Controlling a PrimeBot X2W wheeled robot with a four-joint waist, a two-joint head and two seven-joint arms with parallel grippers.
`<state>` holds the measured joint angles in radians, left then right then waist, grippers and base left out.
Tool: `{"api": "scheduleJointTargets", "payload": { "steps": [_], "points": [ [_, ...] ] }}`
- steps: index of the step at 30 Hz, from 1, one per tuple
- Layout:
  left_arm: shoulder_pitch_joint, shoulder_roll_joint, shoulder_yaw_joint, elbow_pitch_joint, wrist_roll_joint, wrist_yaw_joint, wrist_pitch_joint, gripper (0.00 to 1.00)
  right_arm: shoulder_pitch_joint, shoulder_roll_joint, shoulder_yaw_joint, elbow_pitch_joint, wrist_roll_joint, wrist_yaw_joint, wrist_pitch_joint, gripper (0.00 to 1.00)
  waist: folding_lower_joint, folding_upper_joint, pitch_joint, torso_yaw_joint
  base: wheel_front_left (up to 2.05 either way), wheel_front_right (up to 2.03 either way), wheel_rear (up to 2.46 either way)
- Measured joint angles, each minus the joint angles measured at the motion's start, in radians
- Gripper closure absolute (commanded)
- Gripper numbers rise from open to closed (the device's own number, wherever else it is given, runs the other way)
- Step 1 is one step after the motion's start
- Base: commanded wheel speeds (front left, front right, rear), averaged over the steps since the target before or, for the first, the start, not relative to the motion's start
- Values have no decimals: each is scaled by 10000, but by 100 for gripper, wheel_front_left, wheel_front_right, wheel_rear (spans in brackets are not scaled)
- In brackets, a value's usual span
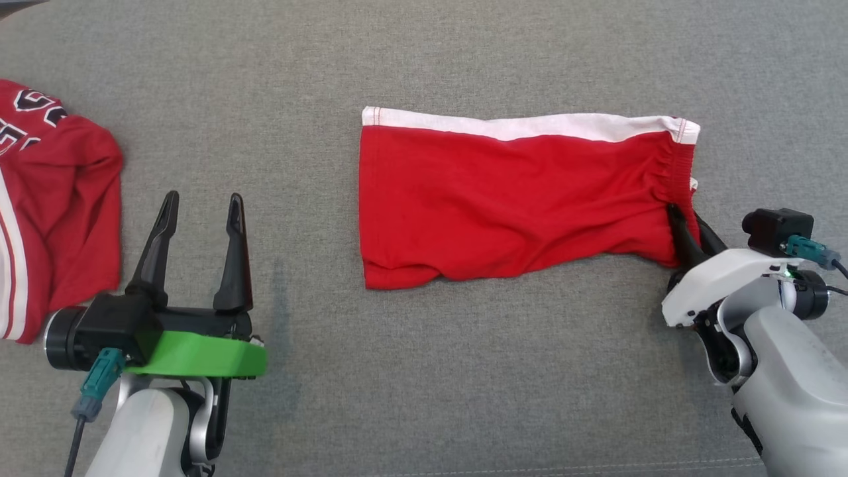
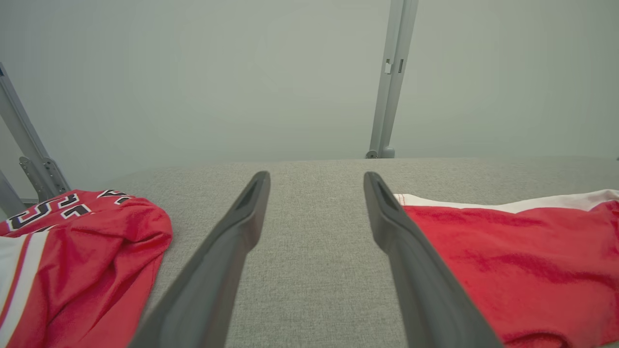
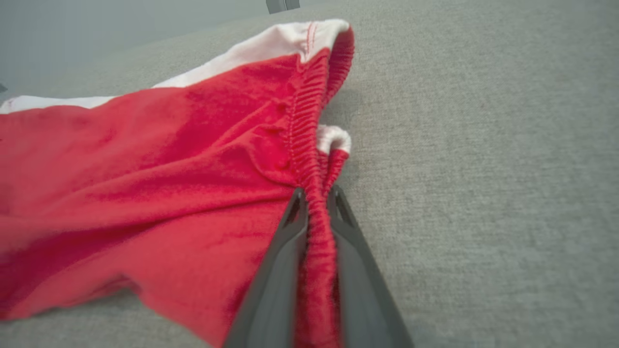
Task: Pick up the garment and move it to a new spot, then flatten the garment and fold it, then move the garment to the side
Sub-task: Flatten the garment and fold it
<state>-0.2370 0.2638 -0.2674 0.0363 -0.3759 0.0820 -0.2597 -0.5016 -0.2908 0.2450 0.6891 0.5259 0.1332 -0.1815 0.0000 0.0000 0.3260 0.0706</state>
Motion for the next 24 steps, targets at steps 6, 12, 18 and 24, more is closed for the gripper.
{"api": "scheduleJointTargets", "payload": {
  "steps": [6,12,18,24],
  "points": [
    [2,36,33,-25,31,59,-12,0,216,-146,1154,-2146,2240,-27,932,100,0,0,8,-157,0,0,0],
    [-90,19,-115,-38,50,63,12,0,-102,-644,2280,-4905,4069,-27,1695,100,0,0,57,-86,0,0,0],
    [-368,-94,-245,46,56,-13,17,0,-930,-144,3430,-5381,4786,-27,2079,100,0,0,201,243,0,0,0],
    [-620,-410,-414,224,56,-119,15,0,-1817,408,4462,-4284,4955,-27,1887,100,0,0,389,743,0,0,0]
  ]
}}
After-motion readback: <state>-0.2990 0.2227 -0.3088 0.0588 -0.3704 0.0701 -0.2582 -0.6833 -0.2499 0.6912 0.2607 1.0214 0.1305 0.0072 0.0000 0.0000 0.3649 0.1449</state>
